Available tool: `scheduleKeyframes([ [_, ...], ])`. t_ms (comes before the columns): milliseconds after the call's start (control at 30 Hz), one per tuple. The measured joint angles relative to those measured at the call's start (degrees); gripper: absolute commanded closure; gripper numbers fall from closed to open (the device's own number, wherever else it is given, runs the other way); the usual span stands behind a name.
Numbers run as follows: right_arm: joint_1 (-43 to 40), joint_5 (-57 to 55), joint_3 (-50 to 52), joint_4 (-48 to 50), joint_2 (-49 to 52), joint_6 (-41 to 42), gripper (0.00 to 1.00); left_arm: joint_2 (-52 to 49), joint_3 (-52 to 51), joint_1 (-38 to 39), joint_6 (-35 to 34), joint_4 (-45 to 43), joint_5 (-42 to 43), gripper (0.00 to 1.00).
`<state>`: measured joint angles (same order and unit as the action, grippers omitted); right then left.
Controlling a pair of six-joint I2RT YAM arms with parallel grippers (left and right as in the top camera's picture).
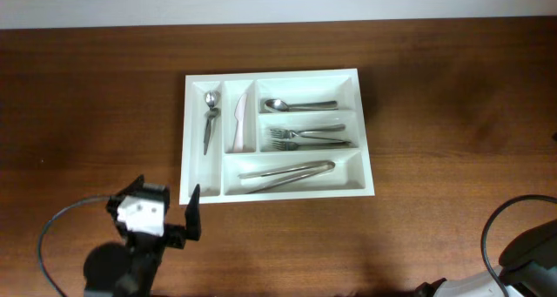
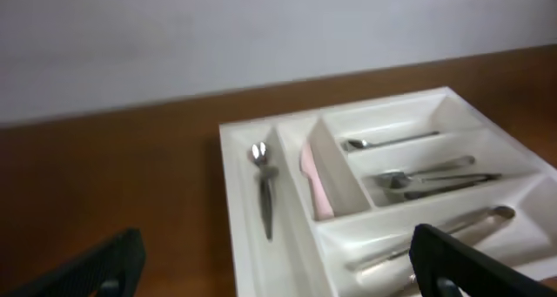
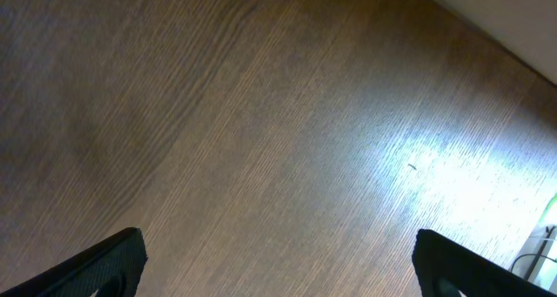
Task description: Pack container
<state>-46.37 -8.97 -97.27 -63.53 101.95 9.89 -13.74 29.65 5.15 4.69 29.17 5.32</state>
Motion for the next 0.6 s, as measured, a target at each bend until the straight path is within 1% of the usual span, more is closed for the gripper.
scheduleKeyframes([
  [167, 0.0, 0.0, 0.0, 0.0, 0.0, 0.0, 0.01, 6.6, -5.7, -2.1, 3.1, -2.1, 3.0, 0.01],
  [367, 0.0, 0.0, 0.0, 0.0, 0.0, 0.0, 0.01, 9.5, -13.1, -2.3, 3.4, -8.2, 4.2, 0.01],
  [433, 0.0, 0.0, 0.0, 0.0, 0.0, 0.0, 0.01, 10.0, -15.6, -2.3, 2.7, -10.6, 4.1, 0.01],
  [600, 0.0, 0.0, 0.0, 0.0, 0.0, 0.0, 0.01, 12.6, -21.5, -2.3, -1.6, -15.3, 1.0, 0.01],
])
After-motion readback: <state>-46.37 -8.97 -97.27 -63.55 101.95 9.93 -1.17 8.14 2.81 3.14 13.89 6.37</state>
